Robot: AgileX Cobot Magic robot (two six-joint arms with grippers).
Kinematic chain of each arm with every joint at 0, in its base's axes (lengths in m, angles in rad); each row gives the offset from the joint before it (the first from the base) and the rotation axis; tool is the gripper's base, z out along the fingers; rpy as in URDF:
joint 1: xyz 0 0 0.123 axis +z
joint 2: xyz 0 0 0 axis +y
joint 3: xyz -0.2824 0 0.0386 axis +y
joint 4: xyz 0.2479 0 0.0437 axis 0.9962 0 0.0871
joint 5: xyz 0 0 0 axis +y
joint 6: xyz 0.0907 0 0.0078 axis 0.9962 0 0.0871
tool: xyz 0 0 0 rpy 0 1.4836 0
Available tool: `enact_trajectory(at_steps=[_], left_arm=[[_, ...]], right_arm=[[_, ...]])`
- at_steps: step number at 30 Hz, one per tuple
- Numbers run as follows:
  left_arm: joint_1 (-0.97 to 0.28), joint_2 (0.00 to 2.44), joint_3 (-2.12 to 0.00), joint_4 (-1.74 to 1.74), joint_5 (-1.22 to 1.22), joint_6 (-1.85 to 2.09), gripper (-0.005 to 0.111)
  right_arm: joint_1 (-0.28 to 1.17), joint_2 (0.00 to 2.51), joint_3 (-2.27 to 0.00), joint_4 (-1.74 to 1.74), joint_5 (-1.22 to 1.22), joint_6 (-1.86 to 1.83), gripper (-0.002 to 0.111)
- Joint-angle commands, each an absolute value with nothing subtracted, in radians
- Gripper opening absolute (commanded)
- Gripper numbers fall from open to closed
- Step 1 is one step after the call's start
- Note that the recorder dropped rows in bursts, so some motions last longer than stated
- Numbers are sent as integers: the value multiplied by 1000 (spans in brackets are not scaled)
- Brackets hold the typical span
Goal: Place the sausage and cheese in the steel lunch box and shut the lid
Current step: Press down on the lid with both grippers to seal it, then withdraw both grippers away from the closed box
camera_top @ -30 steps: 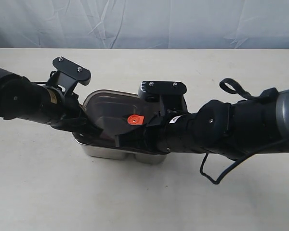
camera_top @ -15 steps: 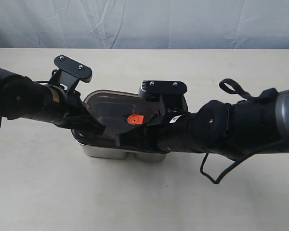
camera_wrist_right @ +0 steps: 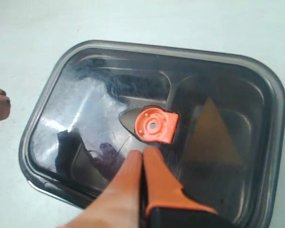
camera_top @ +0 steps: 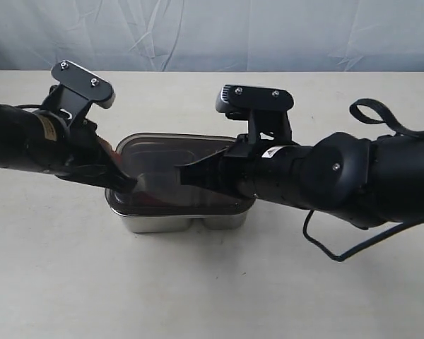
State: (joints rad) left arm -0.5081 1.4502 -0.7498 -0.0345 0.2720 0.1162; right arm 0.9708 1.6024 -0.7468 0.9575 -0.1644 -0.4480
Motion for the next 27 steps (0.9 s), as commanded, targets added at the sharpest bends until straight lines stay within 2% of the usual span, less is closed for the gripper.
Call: enact_trajectory(at_steps=[1, 11, 18, 27], left_arm=[[-511, 1419, -747, -27, 272, 114, 0], [-511, 1157, -747, -36, 414, 112, 0], [-511, 804, -732, -45, 578, 112, 0], [-511, 399, -666, -90, 717, 112, 0]], right_arm=[[965, 1572, -744, 951, -175, -450, 0], [967, 1347, -742, 883, -145, -504, 0], [967, 1119, -712, 854, -86, -506, 0], [967, 836, -545, 868, -82, -501, 0]])
